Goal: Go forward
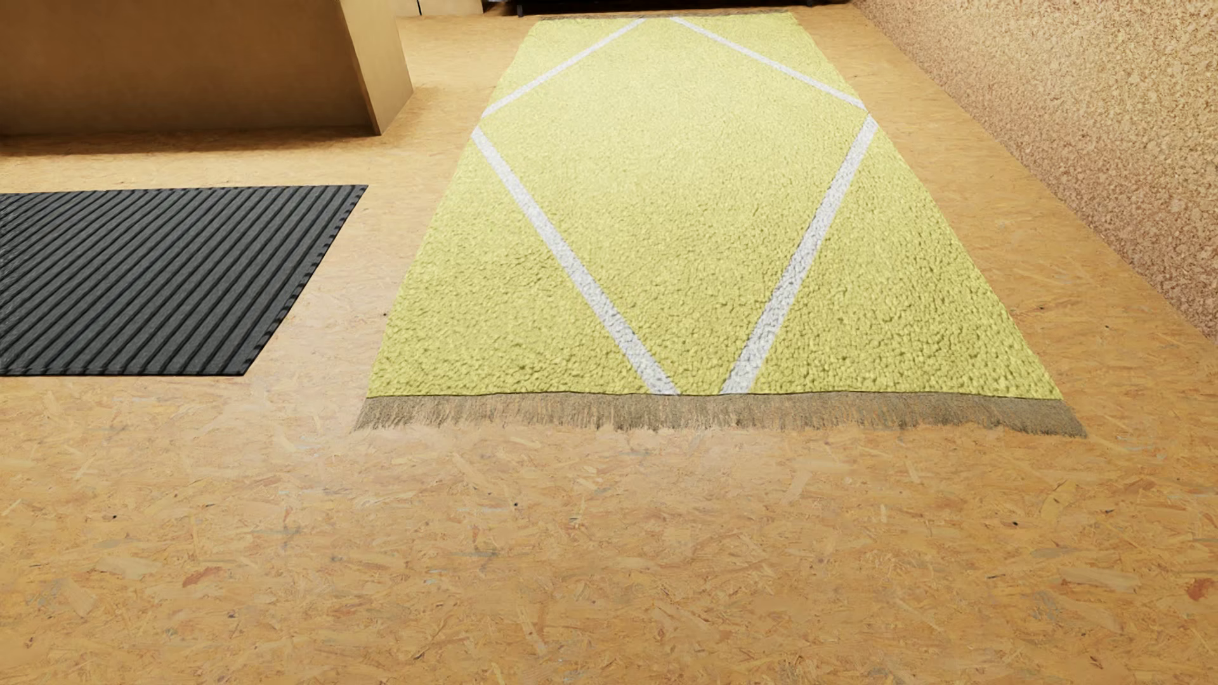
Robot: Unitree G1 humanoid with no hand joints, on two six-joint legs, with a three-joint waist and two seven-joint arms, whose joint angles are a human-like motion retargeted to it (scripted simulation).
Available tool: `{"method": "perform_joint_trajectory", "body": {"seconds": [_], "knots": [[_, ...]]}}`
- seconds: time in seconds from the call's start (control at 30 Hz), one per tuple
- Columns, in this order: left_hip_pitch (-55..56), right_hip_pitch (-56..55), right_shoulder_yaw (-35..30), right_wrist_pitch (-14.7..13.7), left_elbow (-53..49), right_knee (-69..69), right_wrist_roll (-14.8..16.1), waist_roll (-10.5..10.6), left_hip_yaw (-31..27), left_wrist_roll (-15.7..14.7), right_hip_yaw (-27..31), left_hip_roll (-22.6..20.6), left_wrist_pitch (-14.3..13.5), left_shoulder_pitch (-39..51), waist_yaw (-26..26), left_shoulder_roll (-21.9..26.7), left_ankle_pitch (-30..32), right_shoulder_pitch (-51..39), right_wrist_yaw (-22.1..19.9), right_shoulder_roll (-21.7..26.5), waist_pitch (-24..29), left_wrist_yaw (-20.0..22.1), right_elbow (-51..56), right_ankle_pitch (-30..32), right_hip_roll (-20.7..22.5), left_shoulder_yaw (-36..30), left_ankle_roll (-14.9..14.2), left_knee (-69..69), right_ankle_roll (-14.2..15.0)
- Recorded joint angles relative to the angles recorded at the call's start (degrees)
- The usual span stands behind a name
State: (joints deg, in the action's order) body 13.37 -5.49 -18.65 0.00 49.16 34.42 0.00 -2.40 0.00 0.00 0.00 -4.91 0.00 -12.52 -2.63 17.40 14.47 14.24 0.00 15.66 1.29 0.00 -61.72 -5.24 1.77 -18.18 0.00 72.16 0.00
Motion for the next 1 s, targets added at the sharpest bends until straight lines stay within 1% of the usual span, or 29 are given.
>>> {"method": "perform_joint_trajectory", "body": {"seconds": [0.03, 0.07, 0.1, 0.13, 0.17, 0.2, 0.23, 0.27, 0.3, 0.33, 0.37, 0.4, 0.43, 0.47, 0.5, 0.53, 0.57, 0.6, 0.63, 0.7, 0.73, 0.77, 0.8, 0.83, 0.87, 0.9, 0.93, 0.97, 1.0], "knots": [[3.84, 4.28, 0.47, 0.00, 1.44, -1.93, 0.00, -0.77, 0.00, 0.00, 0.00, -0.20, 0.00, -0.72, 2.98, 0.27, 1.28, -1.26, 0.00, 0.62, 0.51, 0.00, 2.28, -0.85, -0.51, -0.62, 0.00, -4.32, 0.00], [6.73, 8.27, 0.90, 0.00, 1.93, -3.65, 0.00, -1.16, 0.00, 0.00, 0.00, -0.04, 0.00, -2.44, 5.61, 0.50, 4.62, -2.94, 0.00, 1.54, 1.12, 0.00, 4.73, -2.15, -0.99, -0.24, 0.00, -11.77, 0.00], [8.84, 11.39, 1.98, 0.00, 3.25, -4.30, 0.00, -1.25, 0.00, 0.00, 0.00, 0.22, 0.00, -3.29, 8.30, 0.63, 8.38, -4.34, 0.00, 2.62, 1.56, 0.00, 7.58, -3.63, -1.42, -0.86, 0.00, -20.51, 0.00], [9.87, 14.10, 2.33, 0.00, 4.45, -4.95, 0.00, -1.32, 0.00, 0.00, 0.00, 0.19, 0.00, -4.56, 9.69, 0.61, 10.93, -6.09, 0.00, 3.72, 1.74, 0.00, 9.44, -5.48, -1.61, -1.08, 0.00, -30.06, 0.00], [10.59, 15.22, 3.43, 0.00, 6.09, -4.59, 0.00, -1.24, 0.00, 0.00, 0.00, 0.16, 0.00, -5.04, 11.48, 0.44, 8.01, -8.00, 0.00, 4.63, 1.46, 0.00, 10.69, -7.75, -1.74, -2.56, 0.00, -39.52, 0.00], [10.07, 17.65, 5.37, 0.00, 7.51, -4.84, 0.00, -0.99, 0.00, 0.00, 0.00, -0.06, 0.00, -6.23, 12.40, 0.13, -8.14, -9.22, 0.00, 5.07, 1.15, 0.00, 11.76, -9.85, -1.61, -3.22, 0.00, -45.89, 0.00], [9.89, 18.63, 5.98, 0.00, 9.65, -4.18, 0.00, -1.38, 0.00, 0.00, 0.00, 0.07, 0.00, -6.50, 14.22, 0.11, -17.73, -10.89, 0.00, 5.25, 0.63, 0.00, 11.51, -10.23, -2.41, -6.06, 0.00, -55.18, 0.00], [10.34, 20.59, 7.11, 0.00, 10.96, -2.99, 0.00, -1.52, 0.00, 0.00, 0.00, -0.32, 0.00, -7.68, 14.88, -0.18, -20.62, -11.55, 0.00, 5.24, 0.76, 0.00, 11.65, -8.78, -3.26, -6.31, 0.00, -47.09, 0.00], [12.24, 21.42, 7.90, 0.00, 11.63, -0.73, 0.00, -2.04, 0.00, 0.00, 0.00, -1.66, 0.00, -8.52, 15.01, -0.64, -15.88, -11.79, 0.00, 5.06, 0.64, 0.00, 11.34, -5.64, -4.23, -6.68, 0.00, -47.26, 0.00], [12.27, 22.10, 9.02, 0.00, 12.51, 1.74, 0.00, -2.22, 0.00, 0.00, 0.00, -2.67, 0.00, -9.34, 15.94, -1.12, -6.58, -10.85, 0.00, 4.79, 0.11, 0.00, 11.16, 0.03, -5.45, -7.53, 0.00, -45.79, 0.00], [13.00, 21.78, 9.81, 0.00, 13.28, 5.84, 0.00, -2.90, 0.00, 0.00, 0.00, -4.19, 0.00, -10.02, 15.54, -1.58, -0.35, -9.54, 0.00, 3.90, -0.66, 0.00, 9.90, 9.79, -6.75, -7.18, 0.00, -42.77, 0.00], [12.08, 18.89, 10.14, 0.00, 12.68, 12.87, 0.00, -3.36, 0.00, 0.00, 0.00, -5.68, 0.00, -11.03, 15.01, -1.83, 0.95, -7.54, 0.00, 3.15, -1.30, 0.00, 8.64, 21.67, -8.29, -4.98, 0.00, -39.77, 0.00], [10.06, 13.54, 9.59, 0.00, 11.57, 21.19, 0.00, -3.47, 0.00, 0.00, 0.00, -6.93, 0.00, -10.74, 15.21, -1.91, 0.33, -6.46, 0.00, 2.56, -0.97, 0.00, 7.49, 28.91, -9.27, -3.42, 0.00, -38.19, 0.00], [7.73, 7.06, 7.78, 0.00, 9.91, 31.20, 0.00, -3.34, 0.00, 0.00, 0.00, -8.92, 0.00, -10.26, 14.24, -1.84, -0.85, -5.95, 0.00, 2.37, -0.71, 0.00, 6.17, 25.56, -9.73, -2.87, 0.00, -37.01, 0.00], [3.72, 2.38, 6.06, 0.00, 10.05, 38.40, 0.00, -2.59, 0.00, 0.00, 0.00, -9.37, 0.00, -9.06, 12.09, -2.05, -3.21, -6.08, 0.00, 2.05, -0.08, 0.00, 4.61, 12.84, -9.06, -3.21, 0.00, -36.94, 0.00], [-1.02, -2.39, 4.86, 0.00, 9.60, 42.54, 0.00, -2.12, 0.00, 0.00, 0.00, -9.32, 0.00, -6.76, 9.67, -1.52, -6.73, -6.13, 0.00, 1.36, 0.59, 0.00, 2.73, 2.74, -8.69, -3.31, 0.00, -38.29, 0.00], [-5.65, -7.10, 4.41, 0.00, 8.00, 43.44, 0.00, -1.48, 0.00, 0.00, 0.00, -8.76, 0.00, -5.21, 6.44, -1.05, -10.73, -5.76, 0.00, 0.79, 0.83, 0.00, 1.73, -1.15, -8.38, -2.72, 0.00, -40.41, 0.00], [-10.15, -11.06, 3.61, 0.00, 6.84, 40.79, 0.00, -0.87, 0.00, 0.00, 0.00, -7.81, 0.00, -3.56, 2.59, -0.18, -14.54, -4.88, 0.00, 0.43, 0.87, 0.00, 1.69, -1.52, -8.31, -2.26, 0.00, -42.60, 0.00], [-14.30, -13.88, 3.16, 0.00, 5.19, 35.37, 0.00, 0.06, 0.00, 0.00, 0.00, -6.12, 0.00, -1.40, -1.43, 0.83, -18.15, -3.60, 0.00, 0.42, 1.32, 0.00, 2.73, -0.35, -8.42, -1.89, 0.00, -44.56, 0.00], [-21.23, -18.00, 1.49, 0.00, 2.37, 18.30, 0.00, 0.62, 0.00, 0.00, 0.00, -4.29, 0.00, 2.96, -6.41, 2.92, -24.44, -1.24, 0.00, 0.46, 1.53, 0.00, 4.15, 3.32, -9.11, -1.29, 0.00, -47.38, 0.00], [-23.52, -19.30, 1.25, 0.00, 0.27, 7.32, 0.00, 0.63, 0.00, 0.00, 0.00, -3.86, 0.00, 5.04, -7.57, 3.83, -27.85, -0.17, 0.00, 0.34, 1.11, 0.00, 4.36, 6.24, -8.91, 0.10, 0.00, -48.05, 0.00], [-25.52, -19.69, 1.83, 0.00, -1.61, -3.35, 0.00, 0.75, 0.00, 0.00, 0.00, -3.36, 0.00, 6.57, -9.01, 4.55, -30.72, 1.24, 0.00, 0.31, 0.10, 0.00, 4.88, 7.74, -8.82, 1.22, 0.00, -48.11, 0.00], [-26.75, -19.34, 0.90, 0.00, -3.45, -9.65, 0.00, 0.62, 0.00, 0.00, 0.00, -2.48, 0.00, 7.96, -10.45, 5.04, -31.83, 1.63, 0.00, 0.11, -0.63, 0.00, 3.37, 8.77, -9.30, 2.71, 0.00, -47.62, 0.00], [-28.68, -19.91, -0.47, 0.00, -4.82, -8.42, 0.00, 0.84, 0.00, 0.00, 0.00, -1.10, 0.00, 9.03, -12.11, 5.42, -30.91, 1.90, 0.00, -0.04, -0.41, 0.00, 0.86, 8.11, -9.24, 4.28, 0.00, -47.87, 0.00], [-29.65, -21.88, -0.75, 0.00, -5.94, -3.33, 0.00, 1.08, 0.00, 0.00, 0.00, -0.40, 0.00, 9.98, -12.55, 5.33, -27.62, 2.69, 0.00, -0.35, -0.47, 0.00, -0.39, 9.76, -8.58, 5.52, 0.00, -47.54, 0.00], [-29.92, -23.30, -2.26, 0.00, -6.08, -0.46, 0.00, 1.61, 0.00, 0.00, 0.00, -0.10, 0.00, 9.91, -12.46, 4.77, -20.80, 3.17, 0.00, -0.57, -1.03, 0.00, -2.54, 13.34, -7.38, 6.32, 0.00, -45.31, 0.00], [-29.51, -22.90, -3.63, 0.00, -6.17, 3.44, 0.00, 2.85, 0.00, 0.00, 0.00, 0.66, 0.00, 8.39, -11.80, 3.66, -10.94, 3.81, 0.00, -0.51, -1.05, 0.00, -4.47, 12.95, -5.77, 7.38, 0.00, -40.31, 0.00], [-26.89, -20.13, -4.20, 0.00, -5.13, 5.53, 0.00, 3.17, 0.00, 0.00, 0.00, 1.39, 0.00, 6.96, -11.28, 2.98, -0.47, 4.01, 0.00, -0.75, -1.08, 0.00, -5.81, 9.51, -4.16, 7.18, 0.00, -32.56, 0.00], [-20.66, -18.44, -3.94, 0.00, -4.59, 6.02, 0.00, 3.03, 0.00, 0.00, 0.00, 1.22, 0.00, 6.09, -11.41, 2.63, 5.89, 3.76, 0.00, -0.84, -1.60, 0.00, -5.47, 6.29, -3.34, 5.56, 0.00, -22.96, 0.00]]}}
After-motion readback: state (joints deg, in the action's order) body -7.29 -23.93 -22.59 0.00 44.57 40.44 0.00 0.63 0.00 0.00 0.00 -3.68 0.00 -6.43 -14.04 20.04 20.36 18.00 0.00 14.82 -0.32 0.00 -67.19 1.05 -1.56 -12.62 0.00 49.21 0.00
